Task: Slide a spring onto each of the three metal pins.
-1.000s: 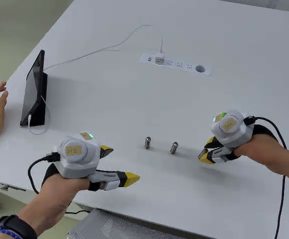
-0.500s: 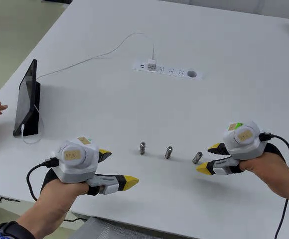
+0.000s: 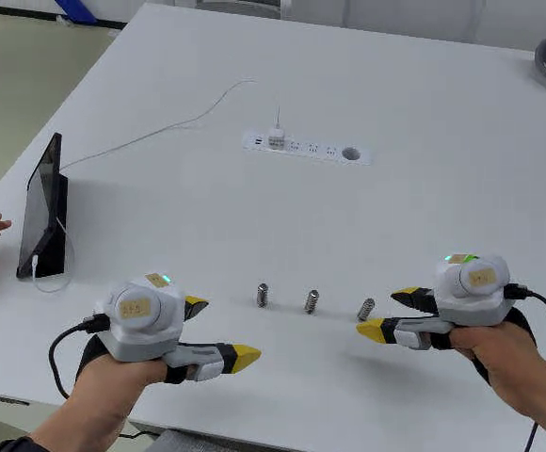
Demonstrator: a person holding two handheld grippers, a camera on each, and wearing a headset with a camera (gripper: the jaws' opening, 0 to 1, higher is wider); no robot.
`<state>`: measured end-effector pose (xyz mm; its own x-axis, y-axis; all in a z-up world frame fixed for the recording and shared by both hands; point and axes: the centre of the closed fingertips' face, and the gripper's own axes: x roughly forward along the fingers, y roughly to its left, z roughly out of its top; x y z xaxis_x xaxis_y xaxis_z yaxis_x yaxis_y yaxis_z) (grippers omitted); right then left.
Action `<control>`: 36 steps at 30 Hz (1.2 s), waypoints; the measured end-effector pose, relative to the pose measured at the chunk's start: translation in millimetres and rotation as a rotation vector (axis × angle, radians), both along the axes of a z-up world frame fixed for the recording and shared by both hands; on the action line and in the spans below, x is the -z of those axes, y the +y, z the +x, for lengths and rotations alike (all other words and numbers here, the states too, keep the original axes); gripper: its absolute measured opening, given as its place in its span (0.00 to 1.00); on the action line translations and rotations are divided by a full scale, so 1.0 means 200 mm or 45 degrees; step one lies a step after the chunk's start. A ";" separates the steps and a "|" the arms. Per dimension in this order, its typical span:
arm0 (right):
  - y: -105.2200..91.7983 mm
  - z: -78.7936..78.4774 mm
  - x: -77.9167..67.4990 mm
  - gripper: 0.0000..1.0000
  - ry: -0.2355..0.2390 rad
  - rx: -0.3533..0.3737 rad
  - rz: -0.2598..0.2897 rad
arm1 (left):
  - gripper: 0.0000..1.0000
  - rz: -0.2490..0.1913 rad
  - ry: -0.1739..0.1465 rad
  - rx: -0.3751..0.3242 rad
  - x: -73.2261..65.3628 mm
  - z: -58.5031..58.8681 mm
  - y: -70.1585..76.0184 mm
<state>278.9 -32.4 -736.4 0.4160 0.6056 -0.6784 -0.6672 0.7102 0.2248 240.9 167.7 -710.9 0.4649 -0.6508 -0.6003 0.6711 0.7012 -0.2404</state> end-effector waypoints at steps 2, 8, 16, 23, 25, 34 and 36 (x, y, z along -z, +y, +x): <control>0.01 -0.03 -0.01 0.62 -0.007 0.006 0.021 | 0.71 0.002 -0.004 -0.004 0.00 0.00 0.00; 0.02 -0.06 -0.03 0.67 -0.022 0.027 0.036 | 0.71 0.000 -0.005 -0.011 -0.01 0.00 0.01; 0.03 -0.14 -0.03 0.73 -0.029 0.051 0.056 | 0.71 0.003 -0.010 -0.006 -0.01 0.01 0.00; 0.04 -0.20 -0.04 0.77 -0.022 0.058 0.076 | 0.71 0.005 -0.014 -0.013 -0.01 0.02 0.02; 0.04 -0.22 -0.04 0.78 -0.021 0.062 0.077 | 0.71 0.002 -0.013 -0.014 -0.01 0.02 0.01; 0.06 -0.28 -0.03 0.81 -0.008 0.070 0.087 | 0.72 -0.004 -0.007 -0.012 -0.01 0.02 0.00; 0.06 -0.28 -0.03 0.81 -0.009 0.080 0.094 | 0.72 -0.005 -0.007 -0.011 -0.01 0.02 0.00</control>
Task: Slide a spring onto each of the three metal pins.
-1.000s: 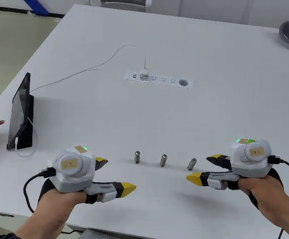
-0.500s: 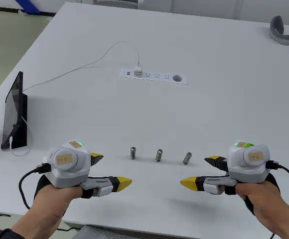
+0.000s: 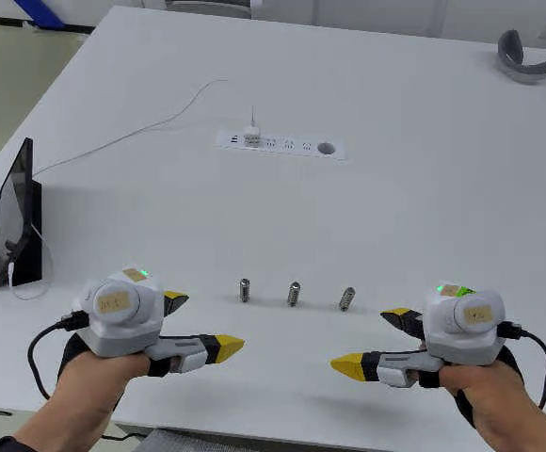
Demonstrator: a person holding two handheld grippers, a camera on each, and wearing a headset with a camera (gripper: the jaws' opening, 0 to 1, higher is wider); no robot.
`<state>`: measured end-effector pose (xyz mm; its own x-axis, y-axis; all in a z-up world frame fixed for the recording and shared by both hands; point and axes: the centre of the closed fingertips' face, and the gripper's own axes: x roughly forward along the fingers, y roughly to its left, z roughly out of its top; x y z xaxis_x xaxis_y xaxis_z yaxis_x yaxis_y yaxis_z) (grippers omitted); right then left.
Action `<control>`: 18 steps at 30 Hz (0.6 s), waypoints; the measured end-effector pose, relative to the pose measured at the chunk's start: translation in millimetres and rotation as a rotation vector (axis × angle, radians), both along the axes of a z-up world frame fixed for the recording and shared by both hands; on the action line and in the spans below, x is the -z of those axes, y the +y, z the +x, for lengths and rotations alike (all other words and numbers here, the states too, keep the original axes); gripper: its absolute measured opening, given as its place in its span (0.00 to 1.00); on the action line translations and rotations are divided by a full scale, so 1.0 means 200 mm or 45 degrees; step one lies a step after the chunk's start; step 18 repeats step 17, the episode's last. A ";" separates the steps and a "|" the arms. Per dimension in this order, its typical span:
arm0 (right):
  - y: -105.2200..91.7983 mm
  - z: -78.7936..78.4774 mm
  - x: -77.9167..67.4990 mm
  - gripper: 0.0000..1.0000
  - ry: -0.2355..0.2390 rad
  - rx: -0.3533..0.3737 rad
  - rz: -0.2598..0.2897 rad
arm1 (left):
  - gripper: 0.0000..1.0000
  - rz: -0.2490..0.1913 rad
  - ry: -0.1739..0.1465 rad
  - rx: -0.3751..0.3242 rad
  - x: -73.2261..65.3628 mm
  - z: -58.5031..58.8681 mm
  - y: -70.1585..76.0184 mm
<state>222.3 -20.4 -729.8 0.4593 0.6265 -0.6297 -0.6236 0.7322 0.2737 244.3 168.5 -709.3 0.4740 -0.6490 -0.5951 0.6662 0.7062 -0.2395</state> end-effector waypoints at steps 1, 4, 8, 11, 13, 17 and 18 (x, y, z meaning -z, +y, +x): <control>0.00 0.00 0.00 0.82 0.000 0.001 0.002 | 0.72 -0.001 0.000 -0.001 0.00 0.00 0.00; 0.00 0.00 0.00 0.83 -0.010 0.003 0.001 | 0.72 0.000 0.002 -0.001 0.00 0.00 0.00; 0.01 0.00 -0.01 0.84 -0.013 -0.002 0.006 | 0.72 -0.001 0.004 -0.003 0.00 0.00 0.01; 0.01 -0.01 0.00 0.85 -0.010 -0.005 0.002 | 0.72 -0.002 0.006 -0.003 0.01 -0.01 0.01; 0.01 -0.01 0.00 0.85 -0.007 -0.005 0.005 | 0.72 -0.004 0.008 -0.005 0.01 -0.01 0.01; 0.02 -0.02 0.00 0.84 -0.001 -0.009 0.007 | 0.72 -0.006 0.009 -0.005 0.01 -0.01 0.01; 0.02 -0.02 0.00 0.84 -0.001 -0.009 0.007 | 0.72 -0.006 0.009 -0.005 0.01 -0.01 0.01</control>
